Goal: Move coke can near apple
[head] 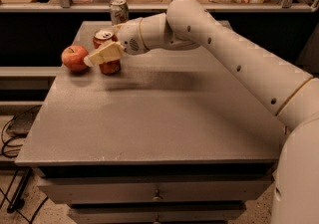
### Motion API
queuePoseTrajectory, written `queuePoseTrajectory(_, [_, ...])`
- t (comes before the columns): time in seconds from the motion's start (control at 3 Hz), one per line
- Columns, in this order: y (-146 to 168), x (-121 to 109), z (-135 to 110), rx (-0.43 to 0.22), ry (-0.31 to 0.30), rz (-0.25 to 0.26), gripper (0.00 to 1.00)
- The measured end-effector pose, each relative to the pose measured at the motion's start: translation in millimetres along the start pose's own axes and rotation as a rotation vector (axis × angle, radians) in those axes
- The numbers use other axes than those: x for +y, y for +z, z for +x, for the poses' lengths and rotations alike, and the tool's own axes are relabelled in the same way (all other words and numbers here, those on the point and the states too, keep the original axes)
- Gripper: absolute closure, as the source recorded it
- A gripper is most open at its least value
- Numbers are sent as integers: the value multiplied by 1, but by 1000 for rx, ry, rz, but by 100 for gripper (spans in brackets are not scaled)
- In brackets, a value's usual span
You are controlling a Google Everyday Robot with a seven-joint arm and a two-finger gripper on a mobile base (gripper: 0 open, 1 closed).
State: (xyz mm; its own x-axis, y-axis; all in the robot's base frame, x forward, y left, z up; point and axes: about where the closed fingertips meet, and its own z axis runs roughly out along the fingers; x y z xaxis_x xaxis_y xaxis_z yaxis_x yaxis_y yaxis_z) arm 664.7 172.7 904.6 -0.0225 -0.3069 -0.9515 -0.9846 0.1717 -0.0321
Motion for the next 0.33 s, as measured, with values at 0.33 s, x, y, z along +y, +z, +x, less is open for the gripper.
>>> queuePoseTrajectory(0.33, [0,0,0,-2,2,-2,0])
